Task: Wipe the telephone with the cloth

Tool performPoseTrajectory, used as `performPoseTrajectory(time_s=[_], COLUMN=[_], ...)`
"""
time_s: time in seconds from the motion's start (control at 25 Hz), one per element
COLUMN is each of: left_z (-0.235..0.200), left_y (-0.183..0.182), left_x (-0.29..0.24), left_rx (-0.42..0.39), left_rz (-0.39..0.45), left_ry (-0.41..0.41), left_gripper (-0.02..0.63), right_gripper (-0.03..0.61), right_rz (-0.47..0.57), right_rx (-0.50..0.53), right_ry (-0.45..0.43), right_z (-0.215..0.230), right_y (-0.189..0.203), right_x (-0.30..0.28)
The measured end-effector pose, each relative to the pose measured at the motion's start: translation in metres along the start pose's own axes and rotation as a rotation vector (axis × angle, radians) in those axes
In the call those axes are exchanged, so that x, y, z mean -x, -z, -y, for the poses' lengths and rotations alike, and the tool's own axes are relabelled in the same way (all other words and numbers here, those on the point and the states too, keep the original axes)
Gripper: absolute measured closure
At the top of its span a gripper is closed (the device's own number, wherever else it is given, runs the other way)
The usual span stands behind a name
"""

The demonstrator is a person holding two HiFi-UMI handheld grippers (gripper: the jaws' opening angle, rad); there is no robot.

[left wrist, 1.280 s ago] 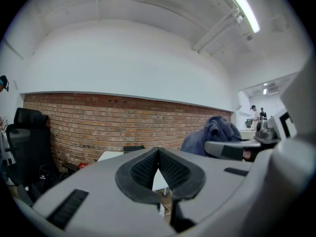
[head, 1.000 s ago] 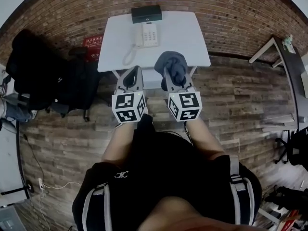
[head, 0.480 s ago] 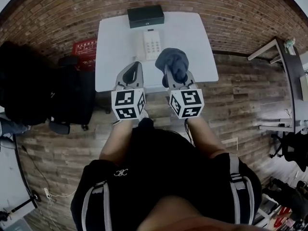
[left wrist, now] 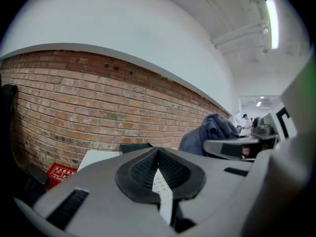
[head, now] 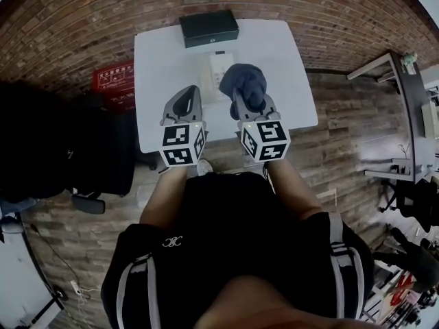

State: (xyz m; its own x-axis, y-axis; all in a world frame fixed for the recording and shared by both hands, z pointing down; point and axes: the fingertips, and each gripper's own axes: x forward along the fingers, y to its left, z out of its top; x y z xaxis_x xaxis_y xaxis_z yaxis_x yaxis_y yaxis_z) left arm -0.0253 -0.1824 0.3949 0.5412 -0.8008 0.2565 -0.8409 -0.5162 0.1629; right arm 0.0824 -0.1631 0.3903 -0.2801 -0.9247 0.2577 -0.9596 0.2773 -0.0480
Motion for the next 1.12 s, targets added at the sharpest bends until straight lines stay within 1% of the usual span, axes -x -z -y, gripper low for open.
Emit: performPoseTrajectory(time_s=[0.2,0.36,0.48,0.56,0.72,0.88,0.96,1.04,1.12], left_z=[-0.017,-0.028,-0.036,-0.041,-0.046,-0.057,-0.058,-0.060,-0.064], left_y=[0.005,0.004,-0.001,-0.003,-0.007,-0.011,-0.009,-0.006,-0.004], left_x=[-0.019,-0.026,-0.031,-0.034,-0.035,-0.032,-0.029,-0.024,-0.018], left_rx=[0.005,0.003,-0.001,0.011,0.018,0.057,0.057,0.060,0.068], left_rz=[-0.017,-0.026,-0.015,-0.010,0.000,0.020,0.020,0.022,0.025], left_ry=[0.000,-0.029,-0.073,-0.104,-0.139,-0.180,-0.194,-0.207,-0.221], left_gripper=[0.613,0.612,0.612,0.612,0.613,0.613,0.612,0.613,0.613], right_gripper=[0.548,0.548,0.546,0.548,0.546,0.546,0.546,0.546,0.548], right_rz=[-0.049,-0.074,-0.095,-0.116,-0.156,-0.181,-0.219,-0.256,-0.286], right_rx=[-0.007,-0.028,-0.019,0.011,0.073,0.134,0.165,0.174,0.161], right_ry=[0.009,-0.013,-0.053,-0.087,-0.136,-0.197,-0.224,-0.260,-0.295], right_z=[0.008,0.015,0.019,0.020,0.026,0.028,0.028,0.026,0.021], right_y=[0.017,0.026,0.032,0.038,0.047,0.055,0.066,0.076,0.084], right_x=[-0.027,-0.047,-0.068,-0.085,-0.117,-0.153,-0.170,-0.183,-0.196])
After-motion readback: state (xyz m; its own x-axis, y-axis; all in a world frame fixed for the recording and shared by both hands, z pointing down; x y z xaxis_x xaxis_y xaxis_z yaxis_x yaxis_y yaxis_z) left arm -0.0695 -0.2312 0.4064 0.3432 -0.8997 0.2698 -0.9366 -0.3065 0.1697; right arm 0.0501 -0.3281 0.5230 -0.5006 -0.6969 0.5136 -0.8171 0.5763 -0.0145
